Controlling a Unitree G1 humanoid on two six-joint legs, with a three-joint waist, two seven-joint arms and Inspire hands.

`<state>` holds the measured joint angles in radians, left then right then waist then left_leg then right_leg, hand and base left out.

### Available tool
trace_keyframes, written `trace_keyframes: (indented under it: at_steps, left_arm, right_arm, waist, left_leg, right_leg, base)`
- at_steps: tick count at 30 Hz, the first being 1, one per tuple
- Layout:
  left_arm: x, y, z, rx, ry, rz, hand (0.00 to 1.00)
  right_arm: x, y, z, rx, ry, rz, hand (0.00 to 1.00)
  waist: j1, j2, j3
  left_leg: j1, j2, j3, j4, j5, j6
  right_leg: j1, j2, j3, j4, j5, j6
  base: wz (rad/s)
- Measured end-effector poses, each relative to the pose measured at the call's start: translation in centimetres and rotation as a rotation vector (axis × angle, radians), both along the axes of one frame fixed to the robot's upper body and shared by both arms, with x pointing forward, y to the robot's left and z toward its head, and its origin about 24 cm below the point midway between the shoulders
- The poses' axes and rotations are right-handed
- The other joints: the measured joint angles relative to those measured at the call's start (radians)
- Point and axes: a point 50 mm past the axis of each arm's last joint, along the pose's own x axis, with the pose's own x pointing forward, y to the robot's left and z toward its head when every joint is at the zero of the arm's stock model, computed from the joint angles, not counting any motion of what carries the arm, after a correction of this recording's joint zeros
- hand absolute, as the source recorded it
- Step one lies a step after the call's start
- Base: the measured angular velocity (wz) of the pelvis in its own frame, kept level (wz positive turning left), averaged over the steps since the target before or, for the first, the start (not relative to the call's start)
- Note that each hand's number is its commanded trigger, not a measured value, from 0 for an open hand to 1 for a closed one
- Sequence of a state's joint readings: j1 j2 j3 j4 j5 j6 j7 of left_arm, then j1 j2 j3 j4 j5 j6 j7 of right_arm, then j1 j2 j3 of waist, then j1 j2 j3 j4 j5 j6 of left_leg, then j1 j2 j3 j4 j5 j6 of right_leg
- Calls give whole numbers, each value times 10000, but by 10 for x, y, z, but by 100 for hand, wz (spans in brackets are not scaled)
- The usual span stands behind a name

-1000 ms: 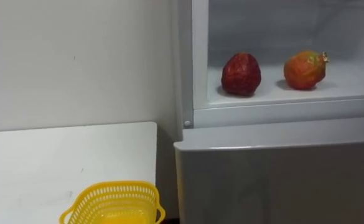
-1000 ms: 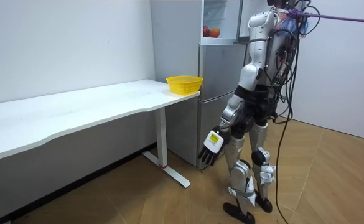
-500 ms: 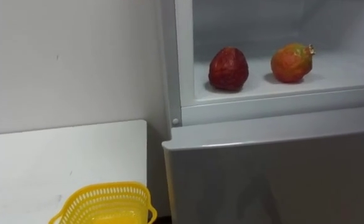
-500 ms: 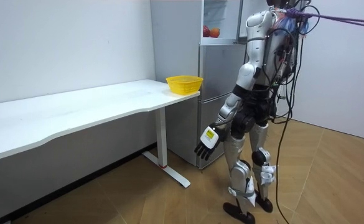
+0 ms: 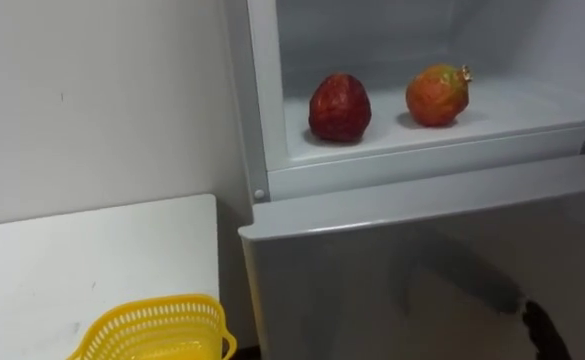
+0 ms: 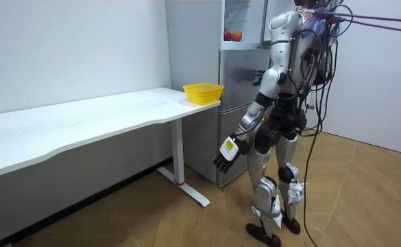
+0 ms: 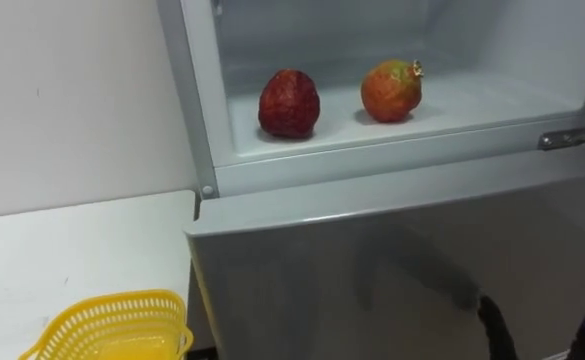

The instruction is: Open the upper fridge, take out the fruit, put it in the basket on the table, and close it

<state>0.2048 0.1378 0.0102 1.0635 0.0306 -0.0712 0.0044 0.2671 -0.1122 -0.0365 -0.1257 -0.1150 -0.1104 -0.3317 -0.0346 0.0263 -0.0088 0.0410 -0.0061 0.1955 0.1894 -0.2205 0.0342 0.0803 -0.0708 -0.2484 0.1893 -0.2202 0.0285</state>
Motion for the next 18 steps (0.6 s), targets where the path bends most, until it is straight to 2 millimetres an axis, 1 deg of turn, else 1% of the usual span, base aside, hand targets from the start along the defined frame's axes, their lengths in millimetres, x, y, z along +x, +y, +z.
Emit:
trace_keyframes:
  at_steps: [3, 5, 6, 9, 11, 13, 14, 16, 17, 18]
  left_arm:
    - [-3, 1, -1, -118, 175, -185, 0]
    - [0, 0, -1, -122, 78, -282, 0]
    - [0, 0, -1, -118, 74, -295, 0]
    - [-7, 4, -2, 3, 339, -381, 0]
    - [-9, 5, -2, 64, 454, -374, 0]
    - [-9, 7, -2, 113, 449, -370, 0]
    - [-9, 7, -2, 130, 456, -373, 0]
    - [-10, 9, -2, 170, 446, -404, 0]
    - [-9, 10, -1, 181, 427, -412, 0]
    - [-9, 11, -1, 192, 422, -415, 0]
  right_arm:
    - [3, 7, 16, -416, -740, 137, 0]
    - [5, 11, 28, -815, -1292, 114, 0]
    - [5, 13, 32, -851, -1463, 126, 0]
    - [8, 22, 52, -835, -2490, 292, 0]
    - [10, 26, 62, -771, -3037, 366, 0]
    - [10, 28, 67, -774, -3298, 293, 0]
    - [10, 28, 67, -901, -3333, 228, 0]
    - [10, 29, 69, -1551, -3469, 128, 0]
    - [12, 30, 73, -1937, -3756, 207, 0]
    - [13, 30, 76, -2057, -3931, 261, 0]
  waist:
    - [111, 33, 9]
    - [152, 32, 25]
    - [152, 26, 40]
    - [188, 20, 48]
    - [185, -12, 59]
    - [218, -57, 87]
    - [262, -103, 126]
    - [280, -120, 135]
    - [281, -183, 157]
    - [283, -189, 158]
  left_leg:
    - [-72, 11, 63, -4, 19, 11]
    - [-193, 1, 65, -21, 57, 25]
    - [-199, -2, 65, -24, 62, 26]
    - [-123, 21, 130, -134, 69, 16]
    - [-101, 28, 163, -158, 80, -2]
    - [-81, 33, 194, -155, 90, -10]
    - [-57, 44, 212, -153, 92, -13]
    - [-80, 53, 198, -146, 93, -15]
    - [-113, 57, 194, -143, 95, -18]
    - [-119, 60, 192, -139, 95, -19]
  right_leg:
    - [-126, 2, 120, 139, 1, -2]
    - [-284, 2, 159, 156, 12, -14]
    - [-288, 5, 162, 156, 15, -14]
    - [-287, 28, 192, 159, 22, -23]
    - [-286, 39, 204, 155, 26, -29]
    - [-280, 48, 235, 141, 30, -35]
    - [-280, 56, 266, 135, 35, -43]
    - [-273, 63, 249, 133, 38, -48]
    - [-282, 65, 233, 134, 39, -49]
    - [-282, 67, 228, 135, 40, -51]
  base:
    - [-10]
    - [-5]
    - [-3]
    - [-6]
    - [-3]
    - [-3]
    - [-8]
    - [-3]
    - [0]
    - [3]
